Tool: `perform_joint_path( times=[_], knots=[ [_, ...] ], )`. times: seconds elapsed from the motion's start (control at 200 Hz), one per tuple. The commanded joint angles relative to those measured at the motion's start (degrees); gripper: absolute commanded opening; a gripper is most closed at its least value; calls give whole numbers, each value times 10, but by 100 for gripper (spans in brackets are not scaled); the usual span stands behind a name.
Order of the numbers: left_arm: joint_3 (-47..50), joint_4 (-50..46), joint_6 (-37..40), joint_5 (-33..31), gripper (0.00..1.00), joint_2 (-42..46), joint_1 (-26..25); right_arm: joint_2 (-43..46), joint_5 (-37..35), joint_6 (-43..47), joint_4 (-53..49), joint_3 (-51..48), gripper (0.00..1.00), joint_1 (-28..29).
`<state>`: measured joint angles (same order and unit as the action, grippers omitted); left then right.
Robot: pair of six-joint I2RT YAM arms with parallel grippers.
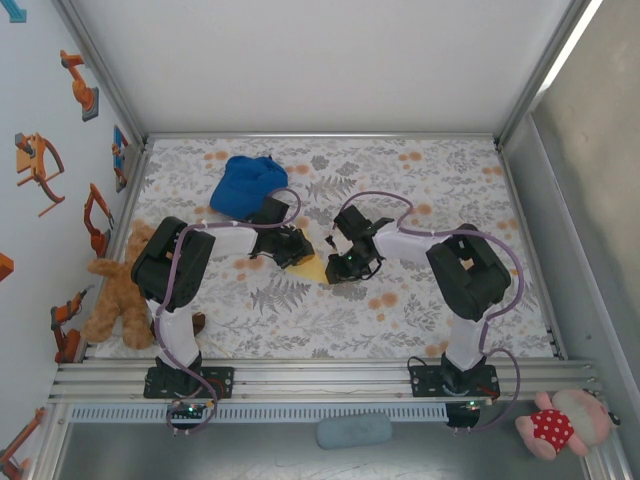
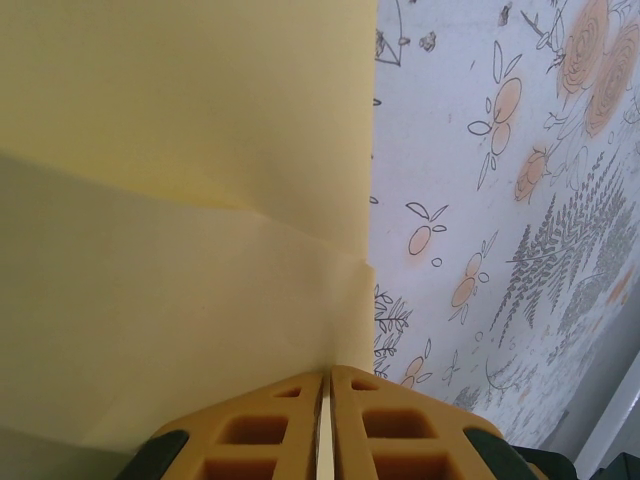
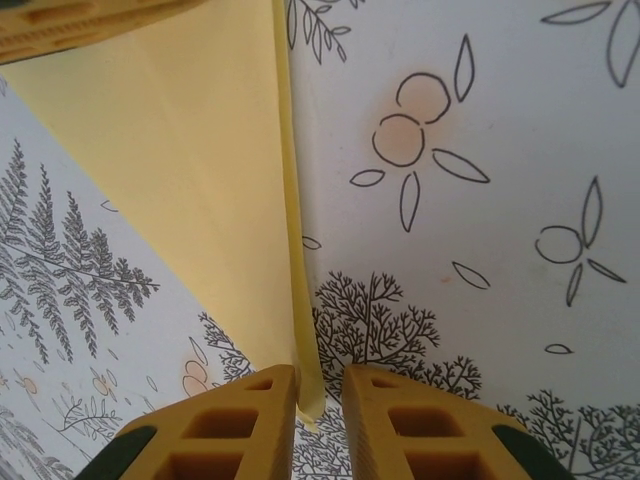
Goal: Fold a paper plane with a square sheet of paper (pick it up from the middle)
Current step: Fourth fold the wing at the center of the table.
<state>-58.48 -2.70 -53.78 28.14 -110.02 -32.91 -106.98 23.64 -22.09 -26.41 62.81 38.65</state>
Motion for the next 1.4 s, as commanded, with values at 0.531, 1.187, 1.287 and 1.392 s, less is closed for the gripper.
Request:
perform_joint_path(
  times=[0.531, 1.187, 1.287, 1.392],
  knots=[
    [14, -81, 11, -47, 13, -38, 4, -36, -65, -27, -13, -22, 11, 31],
    [12, -82, 11, -49, 13, -40, 3, 17, 28, -25, 111, 9, 9, 24],
    [12, -84, 10, -50, 13, -40, 3, -2, 35, -27, 122, 6, 7, 18],
    [13, -85, 10, -51, 13, -41, 3, -17, 36, -30, 134, -5, 5, 10]
  ],
)
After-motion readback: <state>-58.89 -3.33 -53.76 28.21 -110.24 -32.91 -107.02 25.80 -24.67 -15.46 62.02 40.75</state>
